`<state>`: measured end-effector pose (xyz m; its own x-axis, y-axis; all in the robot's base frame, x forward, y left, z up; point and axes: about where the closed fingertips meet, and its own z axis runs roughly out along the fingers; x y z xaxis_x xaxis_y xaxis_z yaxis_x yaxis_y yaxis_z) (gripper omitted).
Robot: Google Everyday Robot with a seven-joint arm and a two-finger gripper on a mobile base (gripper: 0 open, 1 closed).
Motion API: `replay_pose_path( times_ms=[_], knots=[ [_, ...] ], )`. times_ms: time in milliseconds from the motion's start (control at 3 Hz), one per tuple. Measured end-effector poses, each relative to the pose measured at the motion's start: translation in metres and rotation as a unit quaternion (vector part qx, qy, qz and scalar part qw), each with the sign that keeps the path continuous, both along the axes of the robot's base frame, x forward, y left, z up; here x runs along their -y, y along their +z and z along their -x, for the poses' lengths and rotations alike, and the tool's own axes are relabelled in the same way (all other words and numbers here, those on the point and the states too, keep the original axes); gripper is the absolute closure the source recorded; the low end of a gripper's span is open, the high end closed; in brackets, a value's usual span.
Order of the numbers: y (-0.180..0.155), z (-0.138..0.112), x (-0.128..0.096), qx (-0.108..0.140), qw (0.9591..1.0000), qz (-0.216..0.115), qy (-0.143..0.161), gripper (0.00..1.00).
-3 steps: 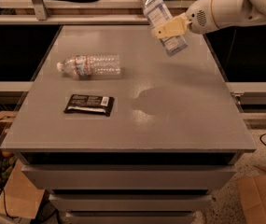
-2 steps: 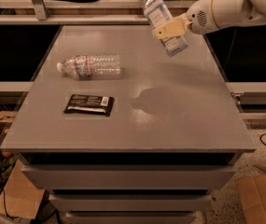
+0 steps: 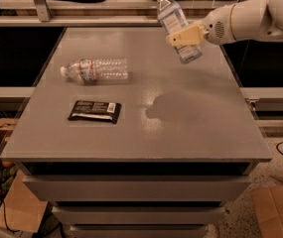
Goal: Place blue plastic bottle upright
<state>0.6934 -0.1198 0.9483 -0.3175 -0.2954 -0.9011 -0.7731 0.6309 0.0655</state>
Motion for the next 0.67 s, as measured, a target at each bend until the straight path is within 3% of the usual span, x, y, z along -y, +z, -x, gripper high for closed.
replay_pose_path(
  times_ms=[667],
  knots=[
    [-0.0153, 0.0109, 0.0207, 0.054, 0.9964, -0.064, 0.013, 1.0]
  ],
)
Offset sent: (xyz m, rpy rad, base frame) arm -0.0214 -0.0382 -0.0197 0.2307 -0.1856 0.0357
